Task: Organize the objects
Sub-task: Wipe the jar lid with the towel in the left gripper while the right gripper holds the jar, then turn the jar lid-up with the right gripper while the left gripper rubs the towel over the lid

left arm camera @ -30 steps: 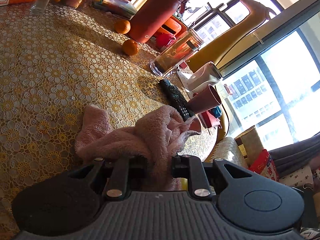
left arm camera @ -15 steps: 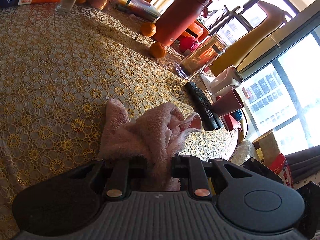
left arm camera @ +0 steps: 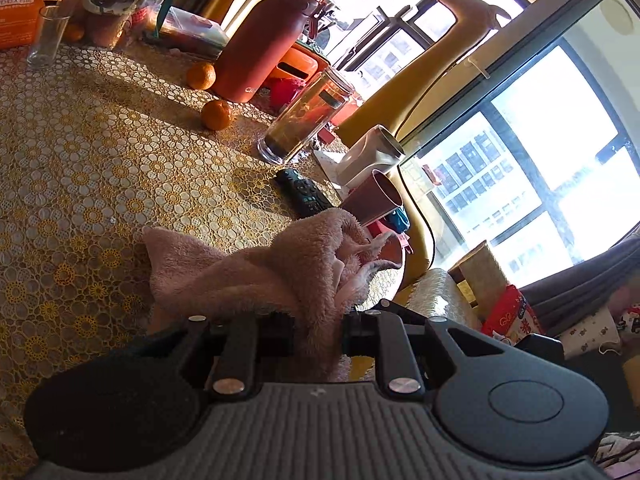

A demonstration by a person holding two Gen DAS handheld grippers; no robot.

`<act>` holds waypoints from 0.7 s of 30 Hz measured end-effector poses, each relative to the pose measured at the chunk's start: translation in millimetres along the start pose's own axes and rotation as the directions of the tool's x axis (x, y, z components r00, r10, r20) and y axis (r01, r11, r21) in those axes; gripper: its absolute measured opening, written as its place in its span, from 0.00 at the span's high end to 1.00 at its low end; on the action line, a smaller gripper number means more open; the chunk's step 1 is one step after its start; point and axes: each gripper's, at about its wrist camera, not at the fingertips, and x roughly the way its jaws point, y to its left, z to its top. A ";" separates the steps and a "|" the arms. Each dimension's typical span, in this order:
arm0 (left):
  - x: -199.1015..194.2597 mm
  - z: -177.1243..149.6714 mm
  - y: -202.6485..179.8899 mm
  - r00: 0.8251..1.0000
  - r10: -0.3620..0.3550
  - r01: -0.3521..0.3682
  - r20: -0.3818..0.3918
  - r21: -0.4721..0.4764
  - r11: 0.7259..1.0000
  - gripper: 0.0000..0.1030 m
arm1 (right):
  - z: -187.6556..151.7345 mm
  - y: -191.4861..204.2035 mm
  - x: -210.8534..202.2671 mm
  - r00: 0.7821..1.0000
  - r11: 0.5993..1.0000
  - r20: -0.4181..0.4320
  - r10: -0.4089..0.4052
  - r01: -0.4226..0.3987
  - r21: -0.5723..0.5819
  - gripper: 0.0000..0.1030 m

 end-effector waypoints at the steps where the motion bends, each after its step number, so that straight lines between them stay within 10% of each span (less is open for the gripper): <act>1: 1.3 0.3 3.7 1.000 -0.010 0.010 0.005 -0.016 1.000 0.80 | 0.2 -0.5 0.1 1.000 1.000 0.000 0.001 -0.001 0.004 0.40; 13: 17.1 7.2 38.2 0.998 0.059 -0.059 -0.005 -0.096 0.994 0.81 | 3.1 -3.3 2.0 1.000 1.000 -0.001 0.013 -0.013 0.003 0.40; 21: 21.9 18.1 54.2 0.963 0.269 -0.269 -0.024 -0.026 0.963 0.81 | 10.9 -9.6 7.5 1.000 0.999 -0.006 0.025 -0.025 0.031 0.40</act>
